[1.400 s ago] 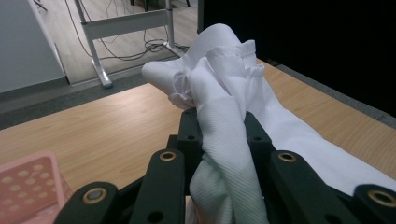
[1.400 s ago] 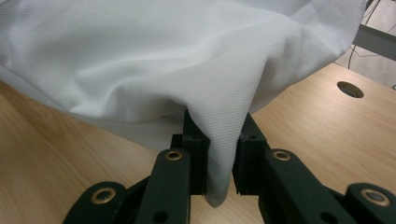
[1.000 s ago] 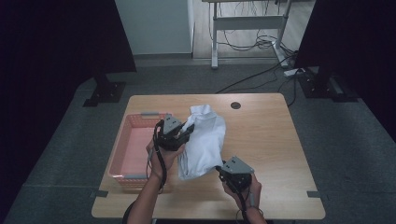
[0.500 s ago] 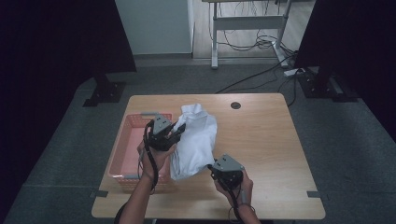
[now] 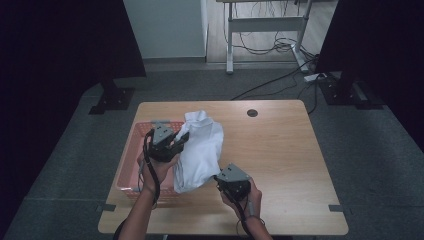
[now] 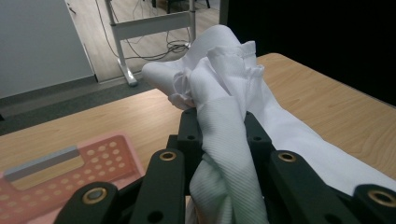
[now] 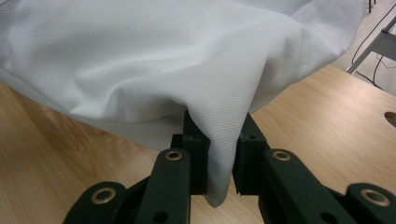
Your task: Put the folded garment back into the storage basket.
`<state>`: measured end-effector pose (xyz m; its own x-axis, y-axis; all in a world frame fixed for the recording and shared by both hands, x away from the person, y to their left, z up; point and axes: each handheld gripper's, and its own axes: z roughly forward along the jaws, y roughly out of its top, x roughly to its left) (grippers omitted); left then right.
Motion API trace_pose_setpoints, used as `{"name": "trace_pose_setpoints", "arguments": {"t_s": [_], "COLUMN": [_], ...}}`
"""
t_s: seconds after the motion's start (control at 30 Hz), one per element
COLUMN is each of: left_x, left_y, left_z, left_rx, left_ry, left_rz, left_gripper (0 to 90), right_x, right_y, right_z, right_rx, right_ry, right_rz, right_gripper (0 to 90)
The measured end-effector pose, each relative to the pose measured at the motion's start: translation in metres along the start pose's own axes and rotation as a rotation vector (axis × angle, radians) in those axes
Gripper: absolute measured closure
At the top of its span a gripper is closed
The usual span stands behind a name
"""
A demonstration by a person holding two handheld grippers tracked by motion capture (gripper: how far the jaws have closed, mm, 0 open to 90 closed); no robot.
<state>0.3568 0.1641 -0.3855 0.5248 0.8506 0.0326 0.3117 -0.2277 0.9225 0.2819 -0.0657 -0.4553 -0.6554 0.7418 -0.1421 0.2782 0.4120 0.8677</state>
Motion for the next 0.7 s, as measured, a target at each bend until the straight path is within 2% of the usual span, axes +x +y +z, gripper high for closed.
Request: {"name": "trace_pose_setpoints", "arguments": {"t_s": [0.7], "left_x": [0.029], "left_y": [-0.004], "left_z": [-0.022], "left_rx": [-0.006], "left_ry": [0.040], "left_rz": [-0.018], "left_gripper": [74.0], "right_x": [0.023], "right_y": [0.021], "right_z": [0.019], "right_rx": [-0.006], "right_ry": [0.027], "right_rz": [-0.029], "right_gripper": [77.9]}}
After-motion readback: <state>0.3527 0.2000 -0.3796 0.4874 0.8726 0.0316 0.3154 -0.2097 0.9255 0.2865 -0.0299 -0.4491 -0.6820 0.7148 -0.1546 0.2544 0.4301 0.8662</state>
